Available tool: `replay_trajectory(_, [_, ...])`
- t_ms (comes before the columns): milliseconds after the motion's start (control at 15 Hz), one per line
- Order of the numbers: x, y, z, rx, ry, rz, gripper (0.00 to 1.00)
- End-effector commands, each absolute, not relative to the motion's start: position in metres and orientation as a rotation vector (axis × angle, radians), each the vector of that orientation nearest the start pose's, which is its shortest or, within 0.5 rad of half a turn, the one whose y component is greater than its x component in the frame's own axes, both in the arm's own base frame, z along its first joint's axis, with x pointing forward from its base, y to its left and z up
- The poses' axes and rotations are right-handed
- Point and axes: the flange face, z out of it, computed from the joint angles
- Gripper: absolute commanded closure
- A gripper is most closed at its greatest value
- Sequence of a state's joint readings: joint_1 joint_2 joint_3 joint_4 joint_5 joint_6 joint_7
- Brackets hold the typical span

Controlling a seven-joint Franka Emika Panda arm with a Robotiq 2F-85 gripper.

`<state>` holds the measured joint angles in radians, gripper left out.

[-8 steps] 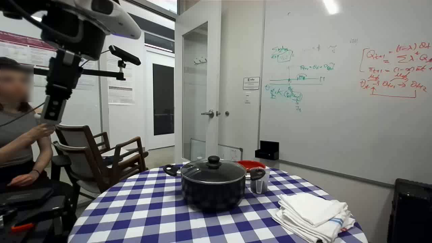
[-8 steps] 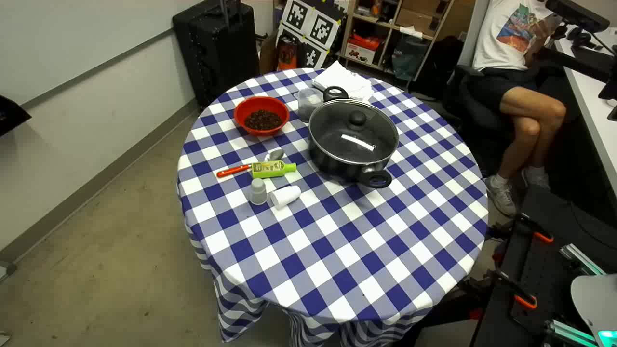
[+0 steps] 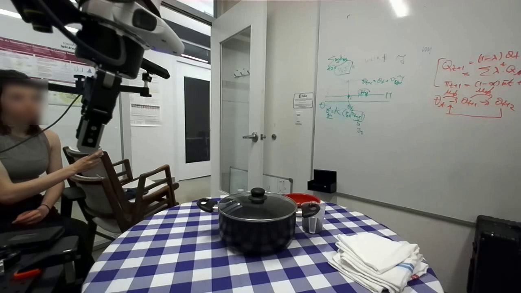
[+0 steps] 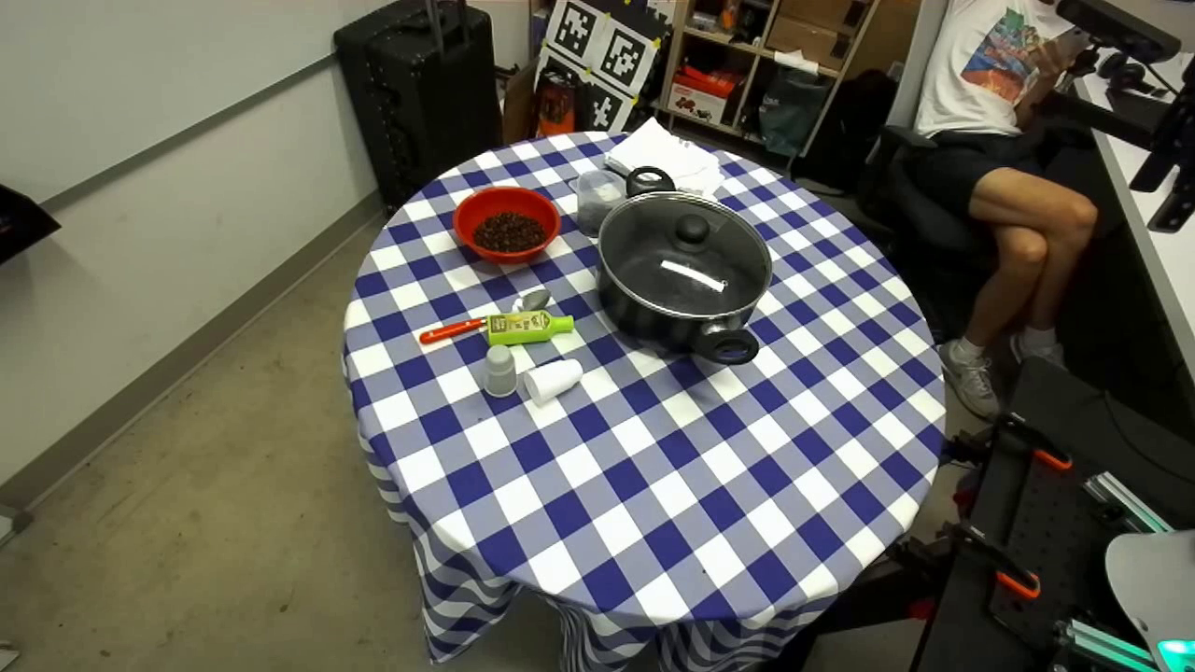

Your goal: Put the lid on the table

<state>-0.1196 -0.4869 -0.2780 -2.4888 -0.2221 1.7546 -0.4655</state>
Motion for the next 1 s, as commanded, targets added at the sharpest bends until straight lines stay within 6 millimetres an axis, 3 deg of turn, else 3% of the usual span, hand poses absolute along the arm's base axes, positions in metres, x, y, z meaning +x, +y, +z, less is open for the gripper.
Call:
replay_trajectory(0, [0.375, -0.151, 0.438, -3.056, -0.260, 0.386, 0.00])
replay_trajectory(400, [0.444, -0.140, 0.440, -3.001, -0.118, 0.224, 0.00])
replay_trajectory(733, [0.506, -0.127, 0.424, -2.969, -0.037, 0.231, 0.00])
replay_trajectory(933, [0.539, -0.108, 0.416, -2.965, -0.025, 0.221, 0.00])
